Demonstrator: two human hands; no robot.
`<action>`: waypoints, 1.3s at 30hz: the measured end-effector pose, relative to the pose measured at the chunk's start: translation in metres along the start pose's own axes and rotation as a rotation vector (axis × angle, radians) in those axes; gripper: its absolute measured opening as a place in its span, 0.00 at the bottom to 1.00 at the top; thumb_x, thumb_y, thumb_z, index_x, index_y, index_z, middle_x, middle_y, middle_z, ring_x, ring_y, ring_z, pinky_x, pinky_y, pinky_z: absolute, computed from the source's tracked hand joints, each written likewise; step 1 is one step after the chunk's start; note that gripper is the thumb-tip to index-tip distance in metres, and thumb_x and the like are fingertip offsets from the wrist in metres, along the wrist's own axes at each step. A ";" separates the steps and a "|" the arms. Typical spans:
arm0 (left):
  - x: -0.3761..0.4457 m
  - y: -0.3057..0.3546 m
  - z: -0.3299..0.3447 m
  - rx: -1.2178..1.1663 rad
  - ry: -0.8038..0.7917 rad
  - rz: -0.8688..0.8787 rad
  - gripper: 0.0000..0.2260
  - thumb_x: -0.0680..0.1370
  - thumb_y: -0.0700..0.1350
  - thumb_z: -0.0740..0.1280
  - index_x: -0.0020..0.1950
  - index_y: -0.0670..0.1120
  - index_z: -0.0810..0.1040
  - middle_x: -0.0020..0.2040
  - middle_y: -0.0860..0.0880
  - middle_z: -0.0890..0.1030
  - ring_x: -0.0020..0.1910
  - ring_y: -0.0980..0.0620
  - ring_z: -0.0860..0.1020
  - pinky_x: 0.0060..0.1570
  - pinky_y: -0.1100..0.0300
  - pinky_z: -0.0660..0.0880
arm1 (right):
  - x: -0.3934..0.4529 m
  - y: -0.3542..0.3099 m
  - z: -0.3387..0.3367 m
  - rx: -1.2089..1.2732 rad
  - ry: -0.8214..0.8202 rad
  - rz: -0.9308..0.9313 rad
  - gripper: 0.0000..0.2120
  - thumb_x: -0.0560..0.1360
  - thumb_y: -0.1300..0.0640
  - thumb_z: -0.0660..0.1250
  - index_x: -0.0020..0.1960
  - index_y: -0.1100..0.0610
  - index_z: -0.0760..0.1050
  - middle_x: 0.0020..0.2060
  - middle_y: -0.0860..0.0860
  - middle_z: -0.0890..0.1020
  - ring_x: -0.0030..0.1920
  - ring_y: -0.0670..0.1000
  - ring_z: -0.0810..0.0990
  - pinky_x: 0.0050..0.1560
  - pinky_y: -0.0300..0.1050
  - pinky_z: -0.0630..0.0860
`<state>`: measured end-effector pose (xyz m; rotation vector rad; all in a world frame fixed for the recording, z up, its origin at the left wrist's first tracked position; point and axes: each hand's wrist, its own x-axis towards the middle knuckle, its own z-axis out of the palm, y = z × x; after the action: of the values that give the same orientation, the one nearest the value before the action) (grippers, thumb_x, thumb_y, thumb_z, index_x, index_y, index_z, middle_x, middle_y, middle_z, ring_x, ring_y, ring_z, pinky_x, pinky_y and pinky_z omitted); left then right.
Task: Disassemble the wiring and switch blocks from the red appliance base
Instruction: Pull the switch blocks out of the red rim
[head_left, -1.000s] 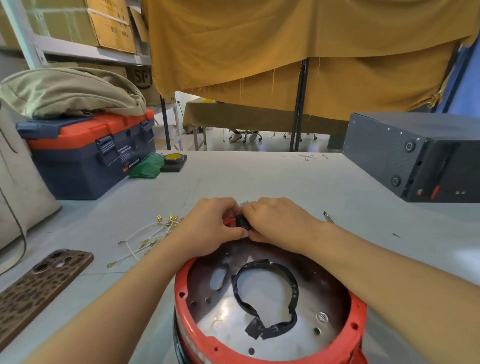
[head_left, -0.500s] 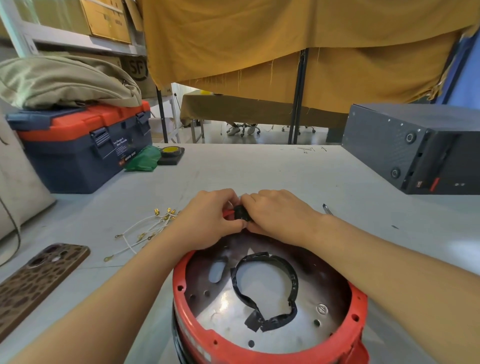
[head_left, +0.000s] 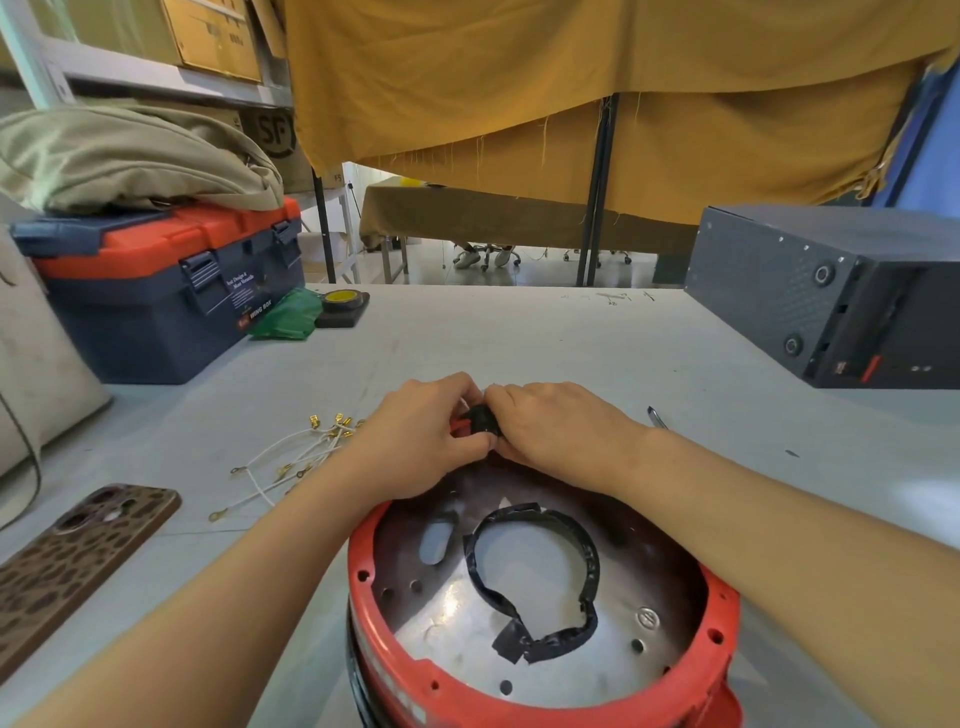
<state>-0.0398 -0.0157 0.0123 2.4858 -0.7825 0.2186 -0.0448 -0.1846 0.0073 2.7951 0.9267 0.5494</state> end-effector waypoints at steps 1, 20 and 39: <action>0.000 0.000 0.000 -0.053 0.013 -0.007 0.11 0.74 0.50 0.68 0.53 0.51 0.71 0.36 0.57 0.77 0.32 0.61 0.72 0.32 0.66 0.65 | 0.001 0.001 -0.001 0.047 0.021 0.033 0.13 0.82 0.50 0.54 0.57 0.60 0.65 0.49 0.58 0.79 0.46 0.61 0.79 0.37 0.48 0.64; 0.000 0.001 -0.004 -0.713 0.215 -0.248 0.06 0.71 0.40 0.73 0.44 0.43 0.77 0.39 0.47 0.83 0.34 0.58 0.79 0.37 0.70 0.75 | -0.001 0.005 -0.004 0.238 0.100 0.191 0.23 0.74 0.35 0.61 0.58 0.51 0.64 0.39 0.46 0.76 0.38 0.53 0.75 0.33 0.46 0.65; 0.024 -0.099 -0.020 -0.728 0.341 -0.557 0.08 0.73 0.35 0.71 0.48 0.37 0.74 0.47 0.39 0.82 0.40 0.49 0.84 0.40 0.62 0.80 | 0.003 0.013 0.004 0.176 -0.113 0.152 0.17 0.78 0.36 0.56 0.45 0.50 0.68 0.37 0.45 0.72 0.38 0.51 0.73 0.34 0.44 0.63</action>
<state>0.0365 0.0516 -0.0061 1.8012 0.0109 0.1170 -0.0342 -0.1932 0.0080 3.0367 0.7798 0.3384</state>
